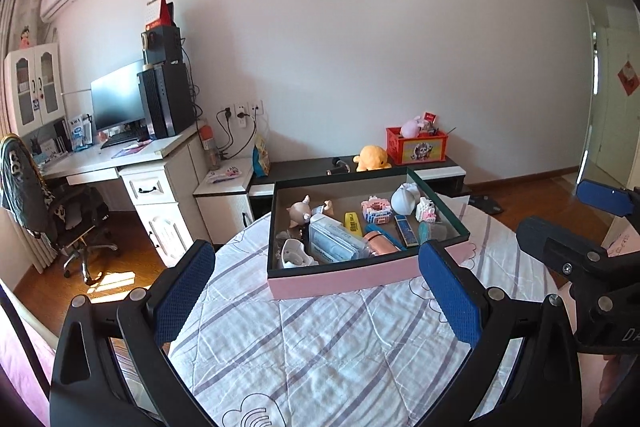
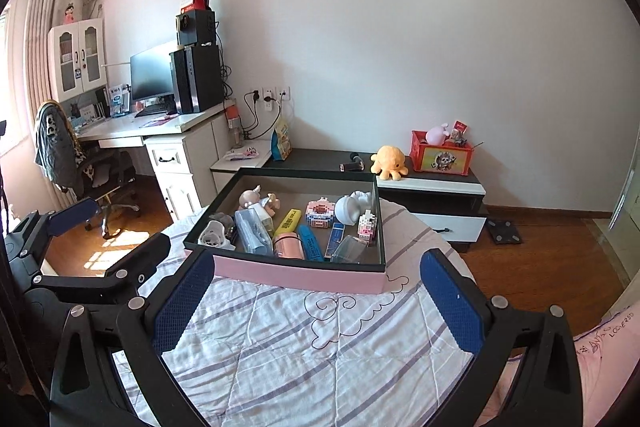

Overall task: Organize rigid objects
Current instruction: 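Lift both tools back from the box over the bed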

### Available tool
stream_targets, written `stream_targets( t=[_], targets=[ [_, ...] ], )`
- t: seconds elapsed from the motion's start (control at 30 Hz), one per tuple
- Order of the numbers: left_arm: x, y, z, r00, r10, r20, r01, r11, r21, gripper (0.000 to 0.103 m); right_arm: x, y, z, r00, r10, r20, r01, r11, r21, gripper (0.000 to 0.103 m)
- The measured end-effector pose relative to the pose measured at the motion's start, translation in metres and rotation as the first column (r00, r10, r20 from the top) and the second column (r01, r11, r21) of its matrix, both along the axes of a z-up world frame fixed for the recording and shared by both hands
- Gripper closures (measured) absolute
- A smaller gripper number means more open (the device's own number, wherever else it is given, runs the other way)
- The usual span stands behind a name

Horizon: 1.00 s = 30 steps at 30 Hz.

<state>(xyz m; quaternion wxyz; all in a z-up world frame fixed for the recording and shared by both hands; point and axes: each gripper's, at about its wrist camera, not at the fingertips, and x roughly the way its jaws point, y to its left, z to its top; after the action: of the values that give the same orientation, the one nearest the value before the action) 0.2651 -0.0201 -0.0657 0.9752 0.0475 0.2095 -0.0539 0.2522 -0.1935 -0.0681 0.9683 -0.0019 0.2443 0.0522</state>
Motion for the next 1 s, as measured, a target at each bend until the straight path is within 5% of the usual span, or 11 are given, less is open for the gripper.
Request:
stream_targets(
  t=[0.57,1.0],
  targets=[
    [-0.135,0.025,0.049,0.990,0.027,0.137,-0.020,0.998,-0.058,0.000,-0.132,0.022,0.049,0.987,-0.003,0.163,0.004,1.000,-0.007,0.000],
    [-0.233,0.038,0.087,0.942,0.087,0.325,-0.068,0.995,-0.070,0.000,-0.227,0.031,0.085,0.937,-0.002,0.349,0.003,1.000,-0.003,0.000]
  ],
)
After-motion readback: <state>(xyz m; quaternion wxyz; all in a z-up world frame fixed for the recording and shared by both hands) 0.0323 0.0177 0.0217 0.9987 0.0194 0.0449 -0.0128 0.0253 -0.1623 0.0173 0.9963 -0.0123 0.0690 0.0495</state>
